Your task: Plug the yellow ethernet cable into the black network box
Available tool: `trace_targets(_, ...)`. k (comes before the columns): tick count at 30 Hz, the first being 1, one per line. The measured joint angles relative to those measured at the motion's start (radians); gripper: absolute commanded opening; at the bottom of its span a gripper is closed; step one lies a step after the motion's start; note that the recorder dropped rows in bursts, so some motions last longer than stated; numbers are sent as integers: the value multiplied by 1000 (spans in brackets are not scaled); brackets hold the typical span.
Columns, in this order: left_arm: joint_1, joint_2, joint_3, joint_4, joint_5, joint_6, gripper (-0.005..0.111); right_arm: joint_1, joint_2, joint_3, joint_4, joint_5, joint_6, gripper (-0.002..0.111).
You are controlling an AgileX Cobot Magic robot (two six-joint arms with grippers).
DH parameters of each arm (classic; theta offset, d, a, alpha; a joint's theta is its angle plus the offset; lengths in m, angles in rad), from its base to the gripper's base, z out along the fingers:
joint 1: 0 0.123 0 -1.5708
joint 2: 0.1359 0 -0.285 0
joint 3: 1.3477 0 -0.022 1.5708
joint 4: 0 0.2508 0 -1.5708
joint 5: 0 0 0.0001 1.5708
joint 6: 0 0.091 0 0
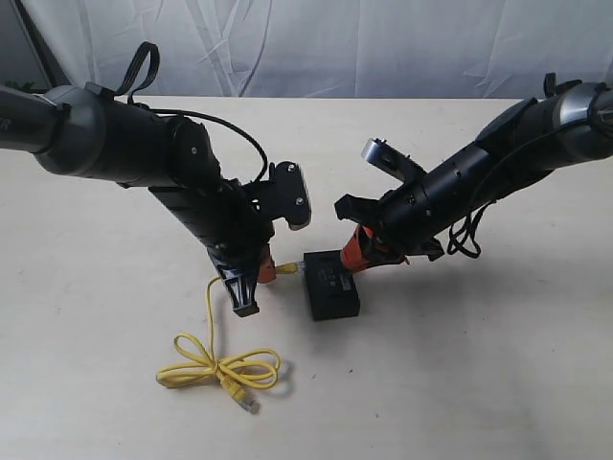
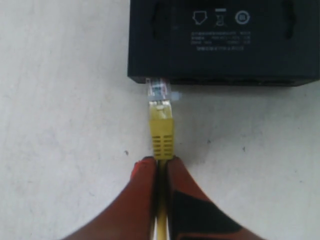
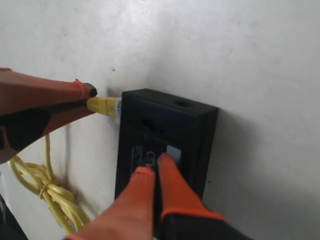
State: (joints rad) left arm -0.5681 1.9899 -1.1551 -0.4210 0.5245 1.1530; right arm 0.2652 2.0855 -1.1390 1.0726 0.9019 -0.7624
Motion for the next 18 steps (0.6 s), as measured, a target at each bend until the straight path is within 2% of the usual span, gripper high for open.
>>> trace_targets(8, 0, 0, 0, 0, 0, 2, 0, -69, -50, 0, -41, -32, 22, 0)
trace_targets(18, 0, 0, 0, 0, 2, 2, 0, -34, 11, 0, -27, -43, 24, 0)
